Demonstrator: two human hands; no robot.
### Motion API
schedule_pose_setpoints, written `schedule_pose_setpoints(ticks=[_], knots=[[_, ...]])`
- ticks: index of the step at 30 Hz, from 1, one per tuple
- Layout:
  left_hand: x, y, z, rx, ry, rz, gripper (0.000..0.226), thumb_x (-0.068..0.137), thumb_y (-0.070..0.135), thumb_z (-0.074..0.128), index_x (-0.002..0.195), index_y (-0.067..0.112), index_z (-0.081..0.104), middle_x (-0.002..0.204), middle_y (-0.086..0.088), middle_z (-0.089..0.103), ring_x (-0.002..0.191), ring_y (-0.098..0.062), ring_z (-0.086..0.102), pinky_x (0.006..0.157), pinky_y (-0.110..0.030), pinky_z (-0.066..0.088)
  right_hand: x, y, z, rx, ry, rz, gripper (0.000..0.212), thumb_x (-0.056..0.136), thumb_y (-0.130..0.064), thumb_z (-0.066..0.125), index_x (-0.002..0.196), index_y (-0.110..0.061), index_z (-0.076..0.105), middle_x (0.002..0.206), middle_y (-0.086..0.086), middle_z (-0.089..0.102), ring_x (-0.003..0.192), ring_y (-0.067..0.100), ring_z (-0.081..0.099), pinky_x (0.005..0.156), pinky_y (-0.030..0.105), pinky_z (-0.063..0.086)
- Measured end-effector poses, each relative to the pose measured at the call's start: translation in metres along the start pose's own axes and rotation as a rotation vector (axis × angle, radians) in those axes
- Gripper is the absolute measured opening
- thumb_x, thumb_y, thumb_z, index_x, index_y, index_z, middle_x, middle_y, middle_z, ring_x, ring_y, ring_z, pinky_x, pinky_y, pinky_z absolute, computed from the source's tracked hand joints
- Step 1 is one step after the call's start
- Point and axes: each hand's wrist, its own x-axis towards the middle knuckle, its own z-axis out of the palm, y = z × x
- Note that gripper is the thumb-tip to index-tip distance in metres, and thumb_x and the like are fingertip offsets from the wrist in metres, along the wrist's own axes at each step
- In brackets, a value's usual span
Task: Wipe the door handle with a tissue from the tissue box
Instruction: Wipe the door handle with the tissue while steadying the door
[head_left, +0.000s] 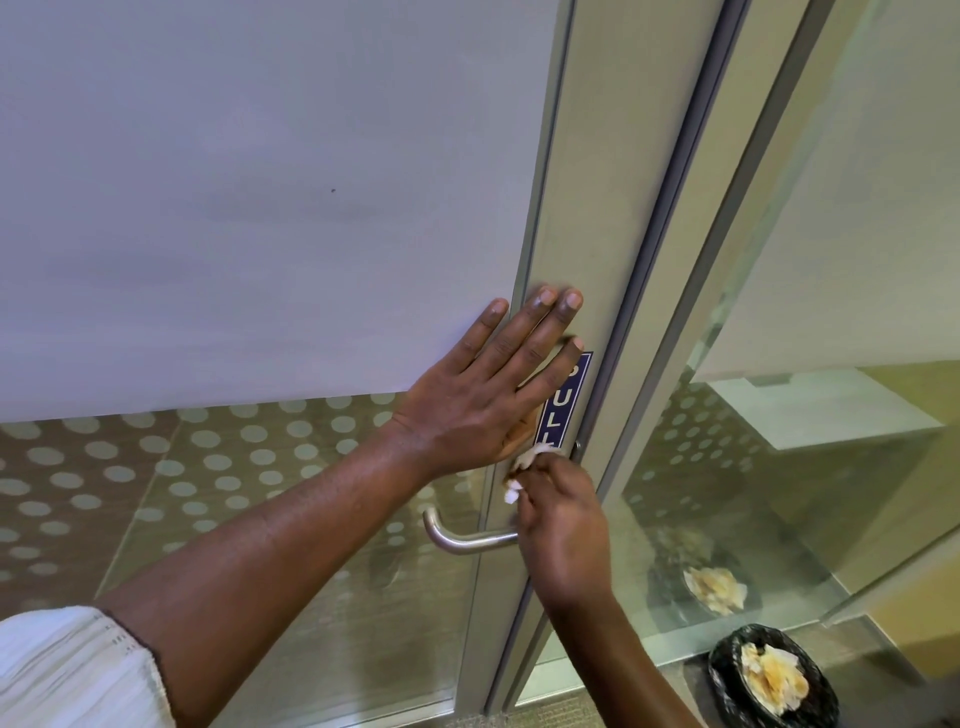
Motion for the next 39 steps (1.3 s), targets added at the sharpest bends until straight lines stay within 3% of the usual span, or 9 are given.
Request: schedule_pose_setpoints(ticks=[5,11,15,19,22,25,33,36,39], knots=[[0.0,0.0,-0.002,-0.016,0.008,0.0,0.066,0.1,0.027,0.054,0.161,0.005,0.04,0.169,-0.023,0.027,0.158,-0.039,0.027,0.132,-0.052,0.009,0.005,0.007,-0.002,-0.083,-0.031,0.028,0.015,0.082,-0.01,0.075,0.094,-0.019,0.079,0.107,0.0,0.065,0.103,0.022,0.058,0.079,0.028,0.048],[0.001,-0.001,-0.001,-0.019,0.012,0.0,0.06,0.103,0.024,0.046,0.159,0.005,0.042,0.168,-0.023,0.031,0.158,-0.039,0.027,0.133,-0.051,0.007,-0.001,-0.002,0.001,0.081,0.156,0.123,0.021,0.092,-0.013,0.058,0.104,-0.012,0.075,0.108,0.005,0.067,0.098,0.023,0.066,0.082,0.017,0.045],[-0.001,0.0,0.002,-0.016,0.006,-0.006,0.063,0.102,0.025,0.045,0.161,0.005,0.038,0.17,-0.023,0.027,0.159,-0.038,0.023,0.133,-0.052,0.006,0.005,-0.011,-0.001,-0.186,-0.02,0.026,0.016,0.088,-0.011,0.063,0.096,-0.008,0.075,0.104,0.008,0.068,0.097,0.027,0.06,0.08,0.032,0.05],[-0.002,0.0,0.004,-0.028,0.01,-0.005,0.064,0.104,0.03,0.045,0.162,0.005,0.036,0.171,-0.023,0.025,0.16,-0.039,0.021,0.133,-0.052,0.006,0.011,-0.014,-0.003,-0.337,-0.191,-0.032,0.021,0.091,-0.024,0.054,0.099,-0.02,0.073,0.111,-0.004,0.065,0.101,0.02,0.047,0.079,0.027,0.02],[-0.002,0.001,0.004,-0.024,0.013,-0.003,0.066,0.103,0.033,0.05,0.162,0.005,0.036,0.171,-0.023,0.025,0.16,-0.039,0.022,0.132,-0.052,0.008,0.014,-0.013,-0.005,-0.386,-0.223,-0.073,0.017,0.087,-0.022,0.064,0.098,-0.021,0.076,0.105,-0.004,0.068,0.1,0.021,0.051,0.082,0.031,0.035],[-0.002,0.001,0.005,-0.012,0.023,0.001,0.063,0.103,0.028,0.046,0.161,0.005,0.038,0.171,-0.023,0.026,0.16,-0.039,0.022,0.133,-0.052,0.007,0.007,0.003,-0.004,-0.203,-0.019,-0.088,0.017,0.076,-0.008,0.079,0.092,-0.014,0.078,0.099,0.004,0.07,0.089,0.025,0.058,0.075,0.03,0.043],[-0.003,0.001,0.009,-0.004,0.028,-0.006,0.068,0.099,0.025,0.05,0.162,0.005,0.036,0.172,-0.022,0.021,0.161,-0.038,0.017,0.133,-0.053,0.004,-0.014,0.018,0.014,0.314,0.266,0.388,0.021,0.096,-0.012,0.062,0.112,-0.018,0.073,0.103,-0.009,0.073,0.092,-0.002,0.064,0.082,0.002,0.04],[-0.003,0.001,0.009,-0.02,0.019,-0.003,0.068,0.099,0.025,0.05,0.162,0.005,0.036,0.172,-0.023,0.022,0.161,-0.039,0.017,0.133,-0.053,0.004,-0.017,0.016,0.014,0.522,0.265,0.574,0.015,0.094,-0.017,0.069,0.104,-0.025,0.076,0.097,-0.015,0.076,0.093,-0.007,0.068,0.081,0.004,0.045],[-0.003,0.0,0.008,-0.021,0.012,0.0,0.067,0.1,0.025,0.048,0.162,0.005,0.036,0.171,-0.023,0.022,0.161,-0.039,0.018,0.133,-0.053,0.003,-0.012,0.02,0.014,0.74,0.233,0.827,0.011,0.091,-0.017,0.073,0.1,-0.018,0.079,0.09,-0.007,0.079,0.081,0.0,0.072,0.079,0.021,0.054]])
